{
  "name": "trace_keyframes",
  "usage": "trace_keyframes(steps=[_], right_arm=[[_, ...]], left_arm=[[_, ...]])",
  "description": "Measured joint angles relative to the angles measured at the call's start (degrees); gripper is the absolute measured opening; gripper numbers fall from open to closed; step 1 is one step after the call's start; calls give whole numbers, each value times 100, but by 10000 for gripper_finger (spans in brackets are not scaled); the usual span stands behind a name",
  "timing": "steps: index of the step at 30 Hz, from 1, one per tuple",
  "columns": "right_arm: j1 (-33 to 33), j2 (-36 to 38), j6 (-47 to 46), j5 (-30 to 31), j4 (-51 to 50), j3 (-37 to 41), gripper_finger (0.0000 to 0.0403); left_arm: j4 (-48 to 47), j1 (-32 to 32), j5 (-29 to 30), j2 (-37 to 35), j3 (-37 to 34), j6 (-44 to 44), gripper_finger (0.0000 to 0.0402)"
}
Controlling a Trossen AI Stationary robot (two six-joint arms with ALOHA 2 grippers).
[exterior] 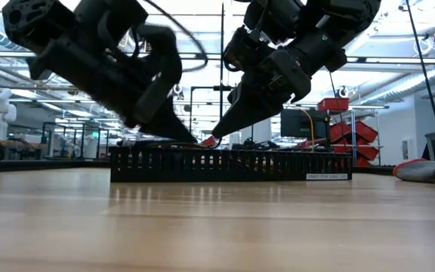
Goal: Ziptie cables
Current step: Put the zip tied cable wires into the black cable duct
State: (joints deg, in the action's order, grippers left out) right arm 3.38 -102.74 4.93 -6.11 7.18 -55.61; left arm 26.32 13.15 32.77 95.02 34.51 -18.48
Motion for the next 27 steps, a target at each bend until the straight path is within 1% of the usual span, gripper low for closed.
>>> trace_keyframes(steps=[2, 4, 6, 10, 27], right_arm=[[0, -2, -7, 2, -17, 0, 0], [0, -2, -39, 2, -31, 0, 0], [0, -2, -39, 2, -62, 0, 0], [0, -2, -39, 4, -95, 0, 0], [0, -2, 40, 7, -125, 0, 0]], left_arm=[[226, -5, -222, -11, 6, 248, 128], [267, -40, -543, -11, 8, 433, 128], [278, -79, -718, 31, 8, 490, 128], [285, -85, -729, 125, 6, 552, 128], [434, -157, -765, 129, 5, 569, 128]])
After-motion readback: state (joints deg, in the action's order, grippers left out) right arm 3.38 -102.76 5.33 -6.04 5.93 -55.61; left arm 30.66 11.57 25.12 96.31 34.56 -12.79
